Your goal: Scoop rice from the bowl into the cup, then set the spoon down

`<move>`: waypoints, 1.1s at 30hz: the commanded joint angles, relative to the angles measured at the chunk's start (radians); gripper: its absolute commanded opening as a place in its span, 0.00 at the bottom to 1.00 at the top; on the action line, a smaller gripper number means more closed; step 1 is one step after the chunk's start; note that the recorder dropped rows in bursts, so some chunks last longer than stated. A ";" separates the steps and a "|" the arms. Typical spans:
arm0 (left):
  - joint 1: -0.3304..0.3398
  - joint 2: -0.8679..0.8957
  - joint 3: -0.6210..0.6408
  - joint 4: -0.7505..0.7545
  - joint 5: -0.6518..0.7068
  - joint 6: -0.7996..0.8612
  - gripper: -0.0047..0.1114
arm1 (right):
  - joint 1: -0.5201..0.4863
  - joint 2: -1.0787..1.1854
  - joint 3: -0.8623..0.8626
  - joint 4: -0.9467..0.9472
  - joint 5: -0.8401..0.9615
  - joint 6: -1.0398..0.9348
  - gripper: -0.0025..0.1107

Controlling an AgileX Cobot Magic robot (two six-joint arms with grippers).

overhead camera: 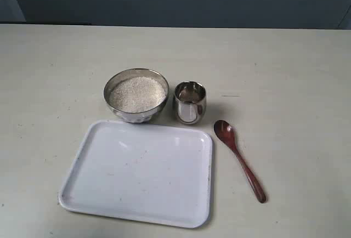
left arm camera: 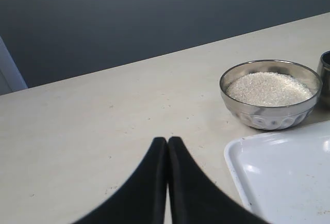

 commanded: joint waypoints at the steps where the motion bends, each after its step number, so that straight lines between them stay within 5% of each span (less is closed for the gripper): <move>1: -0.005 -0.004 -0.002 -0.007 -0.013 -0.005 0.04 | -0.002 -0.006 0.004 0.001 -0.012 0.000 0.01; 27: -0.005 -0.004 -0.002 -0.007 -0.013 -0.005 0.04 | -0.002 -0.006 0.004 -0.006 -0.115 0.000 0.01; 33: -0.005 -0.004 -0.002 -0.007 -0.013 -0.005 0.04 | -0.002 -0.006 0.004 0.000 -0.299 0.000 0.01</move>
